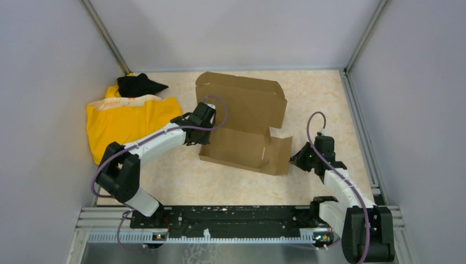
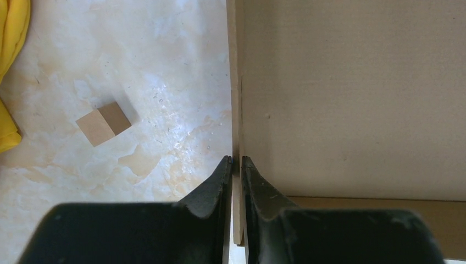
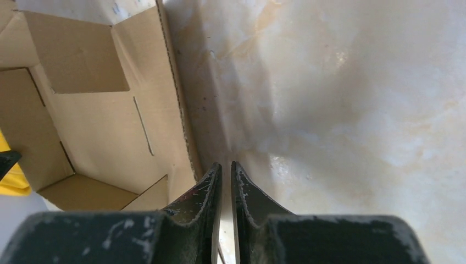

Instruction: Fold the paper box

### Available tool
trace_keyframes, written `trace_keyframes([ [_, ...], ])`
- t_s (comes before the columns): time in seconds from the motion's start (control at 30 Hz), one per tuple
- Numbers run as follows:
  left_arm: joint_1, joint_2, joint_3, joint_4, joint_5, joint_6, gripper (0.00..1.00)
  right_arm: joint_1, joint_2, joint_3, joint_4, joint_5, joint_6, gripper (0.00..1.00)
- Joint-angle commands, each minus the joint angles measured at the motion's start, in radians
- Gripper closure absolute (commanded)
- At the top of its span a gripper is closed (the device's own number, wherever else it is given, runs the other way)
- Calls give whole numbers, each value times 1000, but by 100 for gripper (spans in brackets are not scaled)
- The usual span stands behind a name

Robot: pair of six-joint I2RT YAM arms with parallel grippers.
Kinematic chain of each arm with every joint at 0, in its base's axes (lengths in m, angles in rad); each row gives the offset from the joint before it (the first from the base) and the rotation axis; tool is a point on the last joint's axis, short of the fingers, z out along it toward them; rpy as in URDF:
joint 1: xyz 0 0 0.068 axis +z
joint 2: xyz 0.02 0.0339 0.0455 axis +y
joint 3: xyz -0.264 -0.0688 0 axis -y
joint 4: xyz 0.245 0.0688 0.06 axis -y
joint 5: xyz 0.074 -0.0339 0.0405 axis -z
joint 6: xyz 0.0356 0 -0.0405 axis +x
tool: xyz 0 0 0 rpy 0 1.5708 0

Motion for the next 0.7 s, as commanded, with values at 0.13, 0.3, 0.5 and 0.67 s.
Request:
trace_keyframes([
  [0.13, -10, 17, 5, 24, -10, -8, 91, -8, 10, 32, 93, -55, 8, 89],
  [0.3, -9, 25, 5, 24, -12, -8, 93, -7, 24, 36, 102, -65, 6, 89],
  [0.5, -10, 33, 6, 22, -19, -12, 83, -8, 27, 43, 106, -74, 5, 89],
  [0.67, -11, 43, 7, 20, -27, -16, 70, -8, 27, 60, 100, -78, 3, 89],
])
